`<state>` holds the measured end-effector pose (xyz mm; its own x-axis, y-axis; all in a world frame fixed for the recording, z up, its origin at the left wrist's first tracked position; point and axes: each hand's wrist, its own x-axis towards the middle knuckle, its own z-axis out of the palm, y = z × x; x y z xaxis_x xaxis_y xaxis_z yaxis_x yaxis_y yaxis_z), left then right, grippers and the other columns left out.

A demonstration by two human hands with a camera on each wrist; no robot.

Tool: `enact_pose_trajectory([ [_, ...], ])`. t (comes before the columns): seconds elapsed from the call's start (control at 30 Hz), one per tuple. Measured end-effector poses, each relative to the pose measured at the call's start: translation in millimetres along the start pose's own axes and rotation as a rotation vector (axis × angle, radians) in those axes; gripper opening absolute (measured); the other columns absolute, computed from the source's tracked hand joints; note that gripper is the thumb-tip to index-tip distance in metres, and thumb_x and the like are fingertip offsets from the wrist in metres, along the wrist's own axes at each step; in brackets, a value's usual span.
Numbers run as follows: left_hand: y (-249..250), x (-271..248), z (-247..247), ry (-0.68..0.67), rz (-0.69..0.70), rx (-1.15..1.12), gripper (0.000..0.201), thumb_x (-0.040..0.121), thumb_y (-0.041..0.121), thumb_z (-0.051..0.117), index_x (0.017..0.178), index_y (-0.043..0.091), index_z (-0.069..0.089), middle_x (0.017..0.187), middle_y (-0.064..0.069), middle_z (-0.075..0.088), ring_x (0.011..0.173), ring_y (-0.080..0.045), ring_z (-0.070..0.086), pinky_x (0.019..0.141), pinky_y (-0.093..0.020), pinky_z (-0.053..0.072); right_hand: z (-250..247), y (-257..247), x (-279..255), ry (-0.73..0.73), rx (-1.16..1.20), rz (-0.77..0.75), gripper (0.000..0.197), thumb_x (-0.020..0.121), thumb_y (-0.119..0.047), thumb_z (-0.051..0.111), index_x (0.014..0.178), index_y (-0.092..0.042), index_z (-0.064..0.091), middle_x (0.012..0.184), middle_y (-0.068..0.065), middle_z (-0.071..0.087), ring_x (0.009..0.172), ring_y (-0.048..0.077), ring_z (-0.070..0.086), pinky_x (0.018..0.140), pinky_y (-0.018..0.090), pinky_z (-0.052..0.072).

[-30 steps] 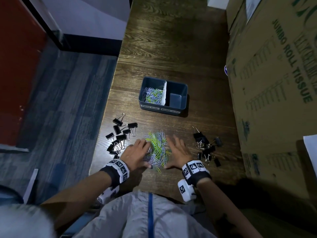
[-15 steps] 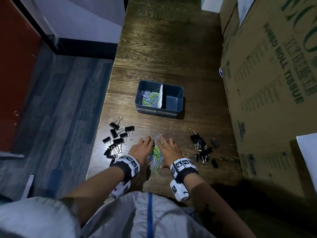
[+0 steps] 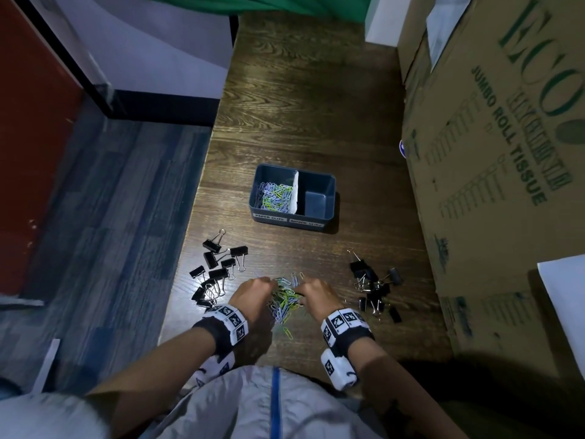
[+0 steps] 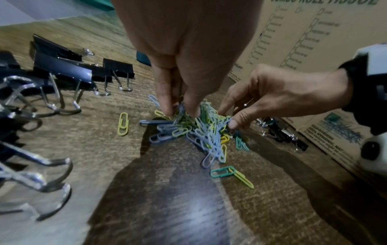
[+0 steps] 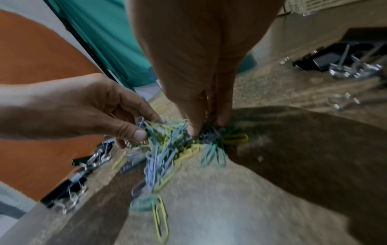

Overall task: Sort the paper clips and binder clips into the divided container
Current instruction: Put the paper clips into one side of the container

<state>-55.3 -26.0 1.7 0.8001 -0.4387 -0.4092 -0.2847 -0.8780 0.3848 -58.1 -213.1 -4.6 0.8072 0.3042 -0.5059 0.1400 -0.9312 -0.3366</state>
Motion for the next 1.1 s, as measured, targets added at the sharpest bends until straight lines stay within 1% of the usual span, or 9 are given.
enact_pose_trajectory([
  [0.13, -3, 3, -14, 0.071, -0.008, -0.051, 0.022, 0.088, 0.002, 0.061, 0.103, 0.018, 0.067, 0.088, -0.001, 0.069, 0.075, -0.019, 0.065, 0.069, -0.03, 0.055, -14, -2, -1, 0.021, 0.005, 0.036, 0.007, 0.091, -0.009, 0.068, 0.091, -0.007, 0.075, 0.087, 0.018, 0.071, 0.088, 0.037, 0.069, 0.084, 0.045, 0.057],
  [0.3, -5, 12, -54, 0.212, 0.032, -0.252, 0.017, 0.09, 0.004, 0.065, 0.105, 0.01, 0.069, 0.086, -0.005, 0.073, 0.065, -0.006, 0.065, 0.059, -0.015, 0.052, -33, -5, -6, 0.015, 0.062, 0.048, 0.009, 0.088, -0.007, 0.073, 0.096, -0.01, 0.076, 0.091, 0.014, 0.072, 0.086, 0.029, 0.07, 0.084, 0.042, 0.06],
  [0.43, -11, 40, -104, 0.38, 0.096, -0.266, 0.019, 0.089, 0.006, 0.067, 0.107, 0.012, 0.069, 0.09, -0.001, 0.073, 0.067, -0.002, 0.064, 0.067, -0.012, 0.053, -59, -9, -10, -0.009, 0.027, 0.056, 0.01, 0.089, -0.007, 0.072, 0.096, -0.011, 0.077, 0.097, 0.01, 0.069, 0.09, 0.027, 0.069, 0.084, 0.041, 0.059],
  [0.53, -14, 72, -147, 0.461, 0.103, -0.285, 0.019, 0.089, 0.008, 0.067, 0.108, 0.012, 0.069, 0.091, -0.004, 0.073, 0.073, -0.01, 0.067, 0.074, -0.026, 0.059, -83, -13, -11, 0.013, 0.032, 0.03, 0.012, 0.091, -0.008, 0.07, 0.102, -0.008, 0.074, 0.11, 0.011, 0.061, 0.099, 0.027, 0.063, 0.093, 0.037, 0.053],
  [0.63, -18, 99, -172, 0.494, 0.046, -0.296, 0.021, 0.086, 0.011, 0.071, 0.107, 0.014, 0.07, 0.093, -0.005, 0.072, 0.078, -0.016, 0.068, 0.075, -0.036, 0.06, -112, -23, -4, 0.037, 0.079, 0.008, 0.011, 0.089, -0.012, 0.071, 0.099, -0.009, 0.073, 0.107, 0.008, 0.062, 0.101, 0.023, 0.06, 0.095, 0.035, 0.052],
  [0.77, -27, 102, -158, 0.558, -0.012, -0.294, 0.029, 0.084, 0.011, 0.074, 0.111, 0.015, 0.068, 0.098, -0.005, 0.073, 0.086, -0.019, 0.069, 0.079, -0.036, 0.058, -156, -39, 18, 0.108, 0.116, -0.019, 0.008, 0.084, -0.014, 0.077, 0.092, -0.014, 0.075, 0.099, 0.006, 0.066, 0.093, 0.024, 0.065, 0.088, 0.04, 0.058],
  [0.83, -32, 89, -134, 0.602, -0.044, -0.232, 0.025, 0.086, 0.006, 0.066, 0.107, 0.017, 0.068, 0.093, -0.002, 0.074, 0.08, -0.017, 0.07, 0.072, -0.034, 0.059, -182, -46, 31, 0.175, 0.092, -0.045, 0.006, 0.083, -0.016, 0.079, 0.089, -0.016, 0.076, 0.098, 0.009, 0.066, 0.093, 0.027, 0.065, 0.089, 0.044, 0.057],
  [1.0, -35, 42, -71, 0.352, -0.168, -0.153, 0.018, 0.086, 0.004, 0.063, 0.094, 0.019, 0.069, 0.088, -0.003, 0.072, 0.076, -0.023, 0.067, 0.065, -0.028, 0.053, -227, -67, 66, 0.331, 0.098, -0.045, 0.005, 0.082, -0.013, 0.08, 0.086, -0.01, 0.078, 0.096, 0.013, 0.071, 0.094, 0.032, 0.067, 0.09, 0.043, 0.056],
  [1.1, -31, 22, -43, 0.224, -0.213, -0.079, 0.017, 0.086, 0.01, 0.06, 0.1, 0.018, 0.064, 0.096, -0.004, 0.069, 0.085, -0.026, 0.066, 0.062, -0.029, 0.042, -226, -70, 82, 0.328, 0.121, -0.021, 0.023, 0.08, -0.019, 0.083, 0.102, -0.016, 0.078, 0.103, 0.015, 0.072, 0.1, 0.034, 0.068, 0.091, 0.041, 0.055],
])
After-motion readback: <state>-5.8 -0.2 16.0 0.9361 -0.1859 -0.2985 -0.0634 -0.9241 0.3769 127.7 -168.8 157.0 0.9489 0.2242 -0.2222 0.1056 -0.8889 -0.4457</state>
